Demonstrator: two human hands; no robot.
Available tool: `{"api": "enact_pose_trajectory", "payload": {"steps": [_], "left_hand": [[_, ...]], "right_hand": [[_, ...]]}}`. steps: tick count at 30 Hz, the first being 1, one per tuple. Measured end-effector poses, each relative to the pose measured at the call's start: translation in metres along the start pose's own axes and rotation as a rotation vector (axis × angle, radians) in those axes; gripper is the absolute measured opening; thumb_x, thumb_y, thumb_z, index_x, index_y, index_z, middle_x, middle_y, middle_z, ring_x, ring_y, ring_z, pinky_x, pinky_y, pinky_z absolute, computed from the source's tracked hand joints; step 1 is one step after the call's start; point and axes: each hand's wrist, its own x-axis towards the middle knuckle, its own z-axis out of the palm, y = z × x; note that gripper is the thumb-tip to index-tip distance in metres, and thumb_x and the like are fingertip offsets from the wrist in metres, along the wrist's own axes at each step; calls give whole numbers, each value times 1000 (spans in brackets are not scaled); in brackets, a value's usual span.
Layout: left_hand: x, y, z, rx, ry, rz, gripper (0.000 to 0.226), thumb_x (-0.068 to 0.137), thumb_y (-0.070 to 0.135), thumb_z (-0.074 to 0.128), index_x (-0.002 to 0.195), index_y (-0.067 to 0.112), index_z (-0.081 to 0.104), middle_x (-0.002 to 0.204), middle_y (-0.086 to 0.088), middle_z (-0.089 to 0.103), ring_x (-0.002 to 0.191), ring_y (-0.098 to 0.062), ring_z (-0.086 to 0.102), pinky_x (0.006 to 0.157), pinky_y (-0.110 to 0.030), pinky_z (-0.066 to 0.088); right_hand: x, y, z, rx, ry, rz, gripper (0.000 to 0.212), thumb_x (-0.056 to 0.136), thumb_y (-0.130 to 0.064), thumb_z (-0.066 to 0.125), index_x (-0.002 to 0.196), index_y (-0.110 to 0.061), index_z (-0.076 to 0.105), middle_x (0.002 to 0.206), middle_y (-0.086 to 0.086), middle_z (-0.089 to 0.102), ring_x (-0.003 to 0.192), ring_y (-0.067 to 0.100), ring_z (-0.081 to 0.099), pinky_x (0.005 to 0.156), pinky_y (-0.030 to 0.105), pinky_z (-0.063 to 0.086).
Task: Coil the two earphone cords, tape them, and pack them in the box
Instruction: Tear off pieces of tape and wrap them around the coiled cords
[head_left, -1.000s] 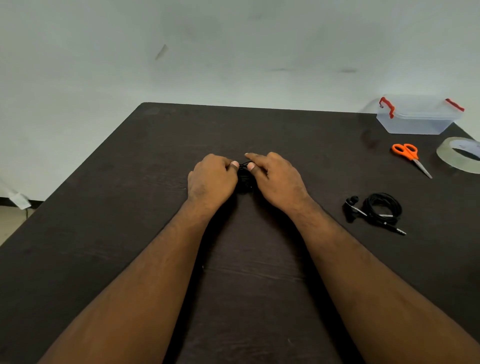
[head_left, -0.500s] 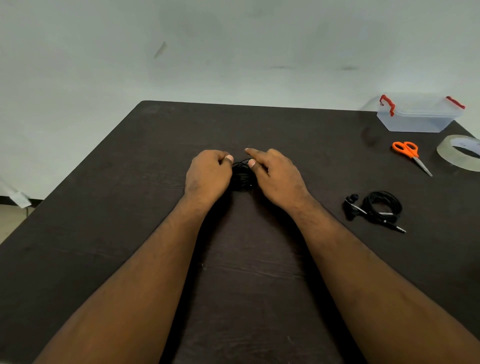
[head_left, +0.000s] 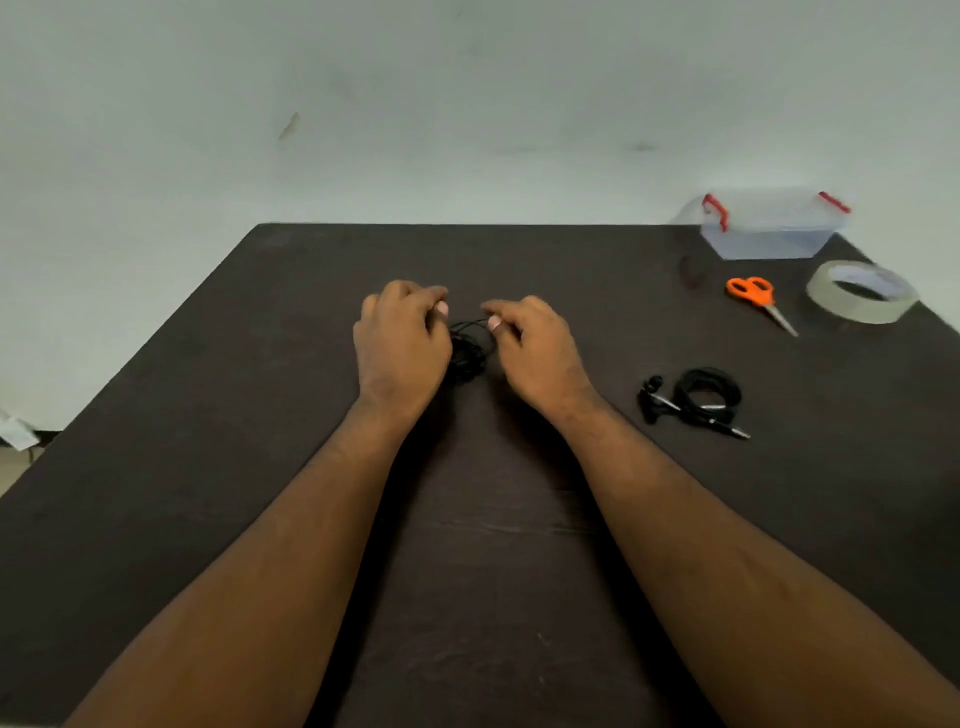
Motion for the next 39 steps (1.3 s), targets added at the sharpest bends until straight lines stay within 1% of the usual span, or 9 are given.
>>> {"api": "enact_pose_trajectory", "payload": {"steps": [8, 15, 19, 22, 26, 30, 33, 36, 39], "left_hand": [[7, 86, 19, -38, -104, 185, 29, 93, 21, 51, 118, 19, 66, 114, -5, 61, 107, -28, 52, 92, -42, 44], [14, 177, 88, -40, -437, 427, 35, 92, 20, 51, 126, 19, 60, 125, -8, 55, 118, -30, 48, 99, -44, 44], [21, 216, 127, 40, -611, 525, 41, 92, 21, 52, 133, 23, 54, 131, -5, 49, 124, -27, 44, 102, -45, 41], [29, 239, 153, -31, -653, 558, 43, 88, 16, 53, 130, 25, 56, 125, -7, 51, 118, -28, 49, 99, -46, 43], [41, 259, 182, 25, -692, 644, 48, 91, 11, 50, 136, 27, 51, 143, -8, 40, 131, -30, 39, 105, -50, 38], [49, 267, 201, 212, -751, 736, 46, 95, 16, 49, 137, 34, 46, 155, -8, 22, 141, -31, 22, 105, -55, 36], [52, 266, 205, 219, -711, 796, 29, 97, 19, 48, 123, 28, 54, 144, -4, 37, 135, -27, 30, 101, -52, 39], [53, 264, 201, 264, -652, 817, 6, 97, 25, 48, 102, 25, 50, 123, -2, 51, 122, -23, 42, 104, -52, 33], [53, 256, 191, 287, -597, 789, 9, 98, 23, 43, 91, 28, 42, 107, 2, 55, 109, -21, 47, 105, -52, 23]], "right_hand": [[-14, 35, -105, -191, 46, -54, 22, 92, -16, 54, 105, -13, 71, 89, 5, 61, 87, 20, 58, 77, 25, 39], [-29, 154, -225, -459, 79, 171, 17, 88, -19, 60, 95, -15, 75, 92, 11, 66, 89, 25, 58, 75, 29, 41], [-41, 207, -261, -478, 211, 340, 21, 87, -10, 62, 104, -14, 74, 112, 12, 62, 106, 31, 56, 95, 36, 43], [-42, 234, -276, -467, 263, 409, 31, 88, -3, 56, 112, -16, 71, 115, 12, 58, 109, 32, 53, 98, 38, 43], [-35, 250, -269, -417, 211, 415, 44, 87, -5, 55, 127, -22, 61, 135, 7, 51, 122, 30, 48, 104, 37, 39], [-30, 261, -251, -595, 136, 373, 50, 91, -16, 52, 138, -32, 47, 144, 1, 48, 127, 31, 46, 105, 46, 38], [-27, 268, -252, -652, 123, 372, 48, 94, -19, 49, 138, -35, 45, 141, 5, 49, 124, 33, 46, 104, 49, 39], [-27, 272, -252, -670, 125, 336, 38, 95, -20, 48, 131, -30, 56, 133, 10, 54, 119, 33, 50, 102, 47, 41], [-29, 270, -251, -611, 138, 302, 31, 96, -19, 50, 124, -21, 63, 130, 12, 57, 116, 32, 52, 103, 43, 41]]}}
